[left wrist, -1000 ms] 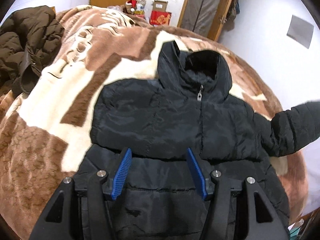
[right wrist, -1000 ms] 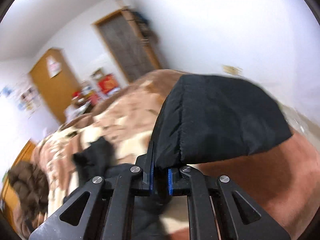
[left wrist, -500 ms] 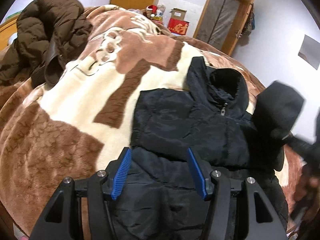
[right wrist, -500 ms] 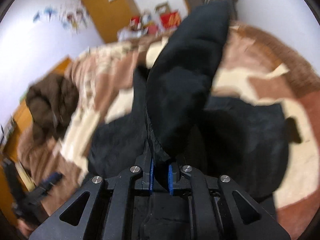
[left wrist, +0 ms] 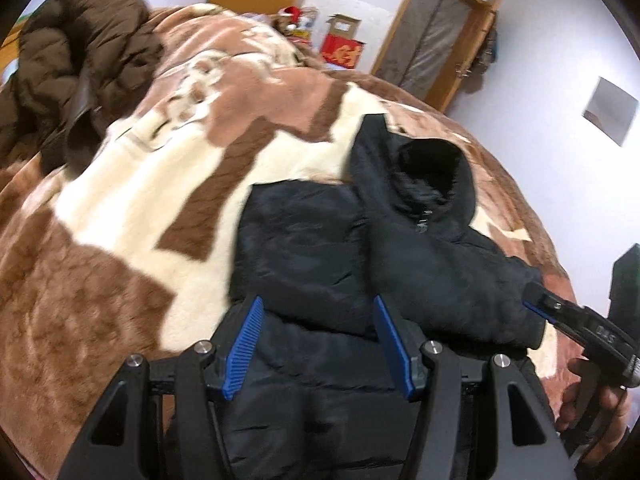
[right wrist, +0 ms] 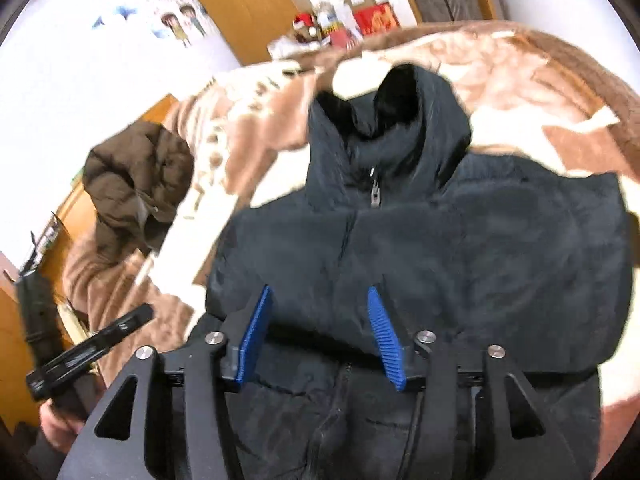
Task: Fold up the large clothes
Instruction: 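Release the sleeve with the right tool and flatten the folded jacket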
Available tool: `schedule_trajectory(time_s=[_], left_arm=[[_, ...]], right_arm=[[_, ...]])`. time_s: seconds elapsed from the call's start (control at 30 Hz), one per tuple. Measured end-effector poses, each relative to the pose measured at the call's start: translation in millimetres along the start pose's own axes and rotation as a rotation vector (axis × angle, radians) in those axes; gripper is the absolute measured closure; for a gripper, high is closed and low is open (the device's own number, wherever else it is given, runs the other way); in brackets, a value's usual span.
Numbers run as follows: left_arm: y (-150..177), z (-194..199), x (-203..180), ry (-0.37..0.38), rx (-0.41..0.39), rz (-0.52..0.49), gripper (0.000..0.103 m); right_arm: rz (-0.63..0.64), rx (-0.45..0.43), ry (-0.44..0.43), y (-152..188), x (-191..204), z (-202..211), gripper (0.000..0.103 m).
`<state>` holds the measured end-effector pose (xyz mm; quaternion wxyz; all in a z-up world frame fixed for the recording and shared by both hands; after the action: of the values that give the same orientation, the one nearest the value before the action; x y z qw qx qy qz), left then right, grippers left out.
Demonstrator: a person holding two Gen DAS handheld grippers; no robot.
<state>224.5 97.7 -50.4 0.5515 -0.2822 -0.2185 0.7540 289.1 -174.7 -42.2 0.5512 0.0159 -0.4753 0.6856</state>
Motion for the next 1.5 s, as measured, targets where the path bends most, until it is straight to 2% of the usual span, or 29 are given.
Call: schedule_trajectory(time_s=[0.07,0.17,0.3,0.37,0.43,0.47,0.5,0.6,0.7,0.83,0.93,1.03,1.13,1.23,1.37,1.5], left_arm=[[-5.0,-0.2,-20.4,0.026,-0.012,-0.032,0.043],[-8.1,-8.8,-55.5,0.074,-0.019,-0.094,0.044],[-3.4,-40.2,-104.2,0.128,0.01,-0.188,0.044],[1.5,-65.1,-118.5,0.101,0.038,-0.223,0.044],[7.5,-97.9,-119.6,0.021,0.086,-0.24,0.053],[9.9,-111.8,-116.8,-0.018,0.107,-0.241,0.059],[11.9,-124.1,-110.7,-0.048,0.122,-0.229,0.058],[12.8,-138.2,-99.6,-0.061,0.108,-0.22,0.056],[14.8,-140.9,-100.8,-0.07,0.103,-0.238,0.056],[12.5,-132.8,-98.4,-0.061,0.129,-0.218,0.057],[-2.1,-111.5,-90.7,-0.031,0.109,-0.175,0.058],[-22.7,-104.1,-87.4,-0.048,0.056,-0.171,0.058],[-35.9,-123.7,-82.3,-0.09,0.069,-0.165,0.058],[-33.0,-152.2,-78.2,-0.115,0.107,-0.178,0.057],[-23.3,-165.5,-83.6,-0.141,0.076,-0.235,0.057],[-19.6,-169.5,-82.9,-0.138,0.072,-0.227,0.057]], right_arm=[[-0.003,-0.034,0.028,-0.9,-13.8,27.2,0.051],[-0.034,-0.093,0.129,-3.4,-49.5,58.5,0.051],[-0.117,-0.118,0.292,-1.4,-109.7,78.9,0.051],[-0.148,-0.116,0.341,-1.5,-135.4,76.8,0.052],[-0.148,-0.087,0.364,-3.4,-150.2,67.1,0.059],[-0.148,-0.06,0.372,-2.7,-157.1,54.7,0.06],[-0.145,-0.023,0.374,-0.6,-164.2,39.1,0.06],[-0.114,0.07,0.392,9.8,-180.0,-3.6,0.06],[-0.073,0.083,0.416,12.0,-182.7,-21.2,0.06],[-0.14,0.087,0.38,5.6,-187.8,-2.1,0.06],[-0.121,-0.022,0.375,-10.4,-171.4,29.0,0.06],[-0.111,-0.08,0.383,-33.3,-166.2,38.2,0.06],[-0.107,-0.051,0.426,-46.6,-181.8,21.1,0.06],[-0.151,0.03,0.447,-39.6,-209.6,-4.1,0.06],[-0.1,0.042,0.476,-32.2,-216.5,-18.2,0.06],[-0.113,0.037,0.476,-30.2,-218.5,-18.5,0.06]])
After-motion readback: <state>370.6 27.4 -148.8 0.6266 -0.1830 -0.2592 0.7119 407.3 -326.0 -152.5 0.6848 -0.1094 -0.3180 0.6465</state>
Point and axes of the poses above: each gripper's, at about its wrist camera, not at the fingertips, and z roughly against the way its jaws point, x to its left, y to its underside, the point moved 4 cm from there along -z, roughly the way its jaws point, and after that the axes turned 10 degrees about -y, right-handed, at the moved point
